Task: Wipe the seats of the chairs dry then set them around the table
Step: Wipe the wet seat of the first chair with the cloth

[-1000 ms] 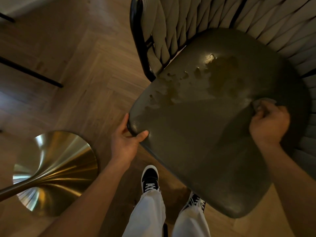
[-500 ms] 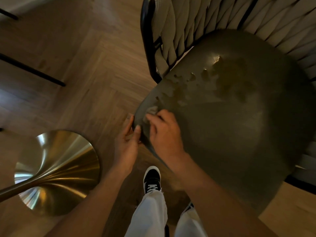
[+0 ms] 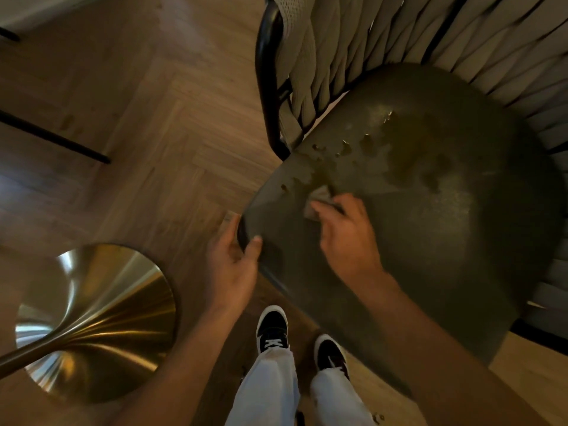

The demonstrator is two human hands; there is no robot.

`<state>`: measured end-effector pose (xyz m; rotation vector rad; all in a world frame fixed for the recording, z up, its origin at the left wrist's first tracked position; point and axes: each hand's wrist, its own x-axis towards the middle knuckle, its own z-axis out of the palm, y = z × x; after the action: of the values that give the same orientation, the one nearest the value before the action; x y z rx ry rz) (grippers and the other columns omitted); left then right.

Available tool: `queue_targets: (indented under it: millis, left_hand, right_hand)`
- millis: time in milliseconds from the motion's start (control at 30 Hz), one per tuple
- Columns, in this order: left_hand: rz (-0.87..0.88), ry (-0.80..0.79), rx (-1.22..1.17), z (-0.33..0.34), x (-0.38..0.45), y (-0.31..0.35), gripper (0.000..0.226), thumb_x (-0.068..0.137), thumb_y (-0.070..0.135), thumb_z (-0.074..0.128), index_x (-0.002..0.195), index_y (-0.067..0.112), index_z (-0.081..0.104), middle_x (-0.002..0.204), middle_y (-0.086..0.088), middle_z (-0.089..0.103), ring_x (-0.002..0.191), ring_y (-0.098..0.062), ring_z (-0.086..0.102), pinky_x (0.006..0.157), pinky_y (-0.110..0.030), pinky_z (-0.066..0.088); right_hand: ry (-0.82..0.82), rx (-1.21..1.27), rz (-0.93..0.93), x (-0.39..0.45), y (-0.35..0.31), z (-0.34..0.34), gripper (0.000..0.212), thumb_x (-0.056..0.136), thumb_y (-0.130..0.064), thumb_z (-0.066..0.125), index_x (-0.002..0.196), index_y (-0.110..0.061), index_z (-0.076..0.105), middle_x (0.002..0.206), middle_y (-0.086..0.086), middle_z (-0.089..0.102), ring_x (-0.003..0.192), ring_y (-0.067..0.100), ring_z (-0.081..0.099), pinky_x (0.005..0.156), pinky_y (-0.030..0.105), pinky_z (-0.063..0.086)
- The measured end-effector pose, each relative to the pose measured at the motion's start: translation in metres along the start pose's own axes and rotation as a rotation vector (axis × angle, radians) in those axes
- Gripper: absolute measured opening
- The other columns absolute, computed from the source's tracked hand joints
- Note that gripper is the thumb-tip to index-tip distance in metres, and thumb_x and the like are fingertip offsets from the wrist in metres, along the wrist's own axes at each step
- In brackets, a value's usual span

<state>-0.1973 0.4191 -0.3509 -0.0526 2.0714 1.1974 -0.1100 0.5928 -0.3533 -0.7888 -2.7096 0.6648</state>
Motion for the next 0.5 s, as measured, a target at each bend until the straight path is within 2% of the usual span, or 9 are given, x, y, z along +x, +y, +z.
queue_targets:
  millis: [67,133,233,367,433,500]
  left_hand:
    - [0.024,-0.029,0.104,0.002,0.007,0.005,0.076,0.081,0.044,0.070,0.145,0.045,0.030,0.145,0.009,0.039,0.121,-0.004,0.047,0.100,-0.029,0.044]
    - [0.053,-0.010,0.238,0.004,0.011,0.009,0.088,0.077,0.042,0.076,0.150,0.035,0.028,0.146,0.004,0.039,0.128,-0.012,0.044,0.105,-0.033,0.043]
    - [0.086,0.025,0.281,0.006,0.013,0.010,0.091,0.075,0.040,0.079,0.150,0.031,0.029,0.145,0.002,0.041,0.130,-0.015,0.043,0.108,-0.037,0.042]
    - [0.100,0.049,0.294,0.006,0.012,0.011,0.090,0.074,0.040,0.080,0.150,0.029,0.032,0.139,0.002,0.045,0.124,-0.015,0.048,0.104,-0.034,0.044]
    - [0.090,0.059,0.285,0.006,0.011,0.014,0.090,0.074,0.040,0.080,0.149,0.029,0.033,0.138,0.001,0.046,0.123,-0.016,0.049,0.104,-0.037,0.045]
    - [0.083,0.062,0.289,0.007,0.009,0.018,0.088,0.075,0.038,0.080,0.149,0.030,0.033,0.137,0.001,0.046,0.122,-0.017,0.049,0.103,-0.037,0.046]
  right_hand:
    - [0.022,-0.037,0.101,-0.002,0.030,-0.018,0.033,0.082,-0.005,0.049,0.107,-0.006,0.070,0.096,0.017,0.059,0.084,0.038,0.057,0.081,0.042,0.052]
    - [0.054,-0.081,0.237,-0.004,0.060,-0.038,0.036,0.081,-0.002,0.048,0.110,-0.006,0.069,0.101,0.021,0.058,0.088,0.040,0.057,0.085,0.041,0.049]
    - [0.135,-0.205,0.477,-0.004,0.102,-0.071,0.036,0.082,0.005,0.052,0.114,-0.002,0.066,0.109,0.027,0.055,0.093,0.043,0.054,0.089,0.040,0.044]
    - [0.251,-0.192,0.807,0.009,0.121,-0.085,0.034,0.090,-0.002,0.047,0.120,-0.003,0.063,0.117,0.027,0.051,0.101,0.044,0.053,0.090,0.038,0.042]
    - [0.293,-0.162,0.825,0.014,0.105,-0.073,0.036,0.087,-0.001,0.046,0.118,-0.003,0.064,0.116,0.027,0.053,0.100,0.043,0.054,0.090,0.038,0.042]
    - [0.311,-0.126,0.751,0.013,0.082,-0.059,0.039,0.080,0.003,0.047,0.113,-0.004,0.067,0.110,0.025,0.056,0.096,0.042,0.056,0.089,0.036,0.044]
